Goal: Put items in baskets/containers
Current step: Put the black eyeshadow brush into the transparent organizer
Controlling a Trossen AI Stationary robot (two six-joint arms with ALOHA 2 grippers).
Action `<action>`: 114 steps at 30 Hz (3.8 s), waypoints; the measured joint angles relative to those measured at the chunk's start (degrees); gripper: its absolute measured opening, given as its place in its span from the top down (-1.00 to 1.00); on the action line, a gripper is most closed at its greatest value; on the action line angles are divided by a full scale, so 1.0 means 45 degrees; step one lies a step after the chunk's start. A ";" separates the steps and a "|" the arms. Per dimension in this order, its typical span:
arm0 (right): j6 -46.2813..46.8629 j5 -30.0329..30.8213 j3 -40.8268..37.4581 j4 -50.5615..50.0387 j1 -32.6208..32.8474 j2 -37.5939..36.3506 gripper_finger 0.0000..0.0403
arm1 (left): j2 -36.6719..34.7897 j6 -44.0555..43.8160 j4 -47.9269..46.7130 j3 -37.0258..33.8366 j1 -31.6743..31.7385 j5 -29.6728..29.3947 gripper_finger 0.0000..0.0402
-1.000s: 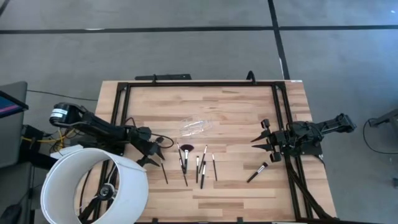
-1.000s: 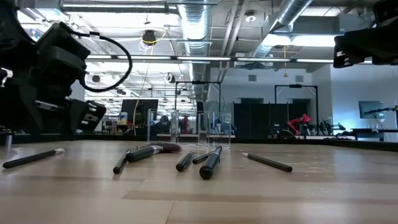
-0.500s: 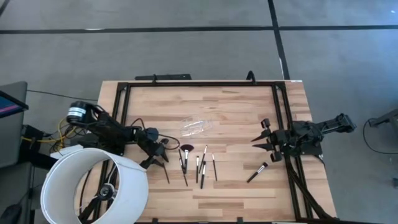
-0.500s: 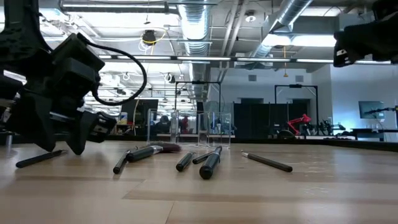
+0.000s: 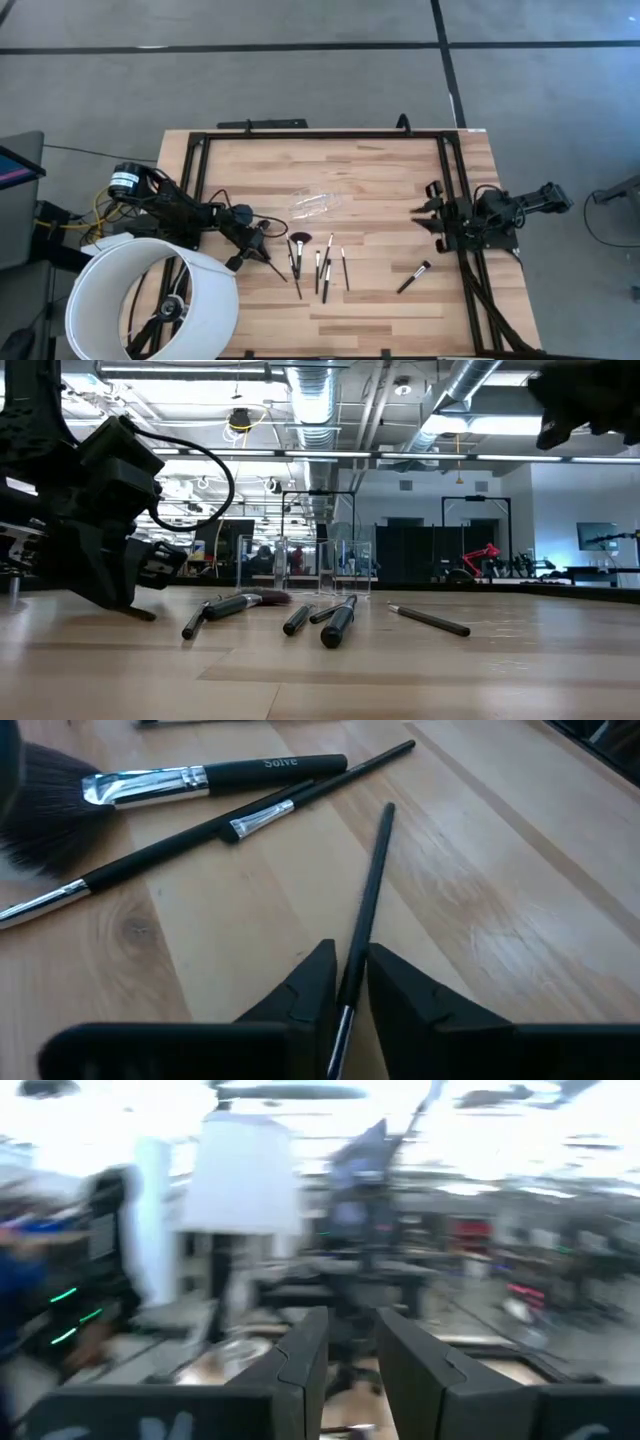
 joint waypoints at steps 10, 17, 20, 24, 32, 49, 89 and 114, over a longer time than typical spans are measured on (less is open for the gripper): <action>0.0585 0.1284 0.0087 0.4440 -0.0591 0.4232 0.61 | 0.0081 -0.0758 0.0710 -0.0001 0.0000 -0.0250 0.91; 0.2620 0.0725 0.2663 0.5322 -0.1273 1.0593 0.47 | 0.0058 -0.0907 0.0745 0.0244 0.0005 -0.0409 0.94; 0.2588 0.0722 0.4371 0.5114 -0.1457 1.3425 0.35 | 0.0053 -0.0849 0.0763 0.0362 0.0005 -0.0626 0.92; 0.2805 0.0688 0.6810 0.4324 -0.1775 1.6745 0.22 | 0.0051 -0.0801 0.0801 0.0463 0.0015 -0.0809 0.90; 0.3576 -0.0396 1.1328 0.2636 -0.2000 2.2195 0.16 | -0.1080 -0.0874 0.0656 0.0468 0.0039 -0.1906 0.90; 0.3696 -0.2667 2.1036 -0.6456 -0.2486 2.8364 0.20 | -0.1967 -0.1243 -0.0083 0.0478 0.0023 -0.1880 0.89; 0.4256 -0.3984 2.2543 -0.7887 -0.2497 2.9651 0.62 | -0.2963 -0.1248 -0.0340 0.0492 0.0000 -0.2472 0.89; 0.4244 -0.3966 2.2538 -0.7204 -0.2497 2.9642 0.76 | -0.2963 -0.1253 -0.0493 0.0492 -0.0005 -0.1943 0.89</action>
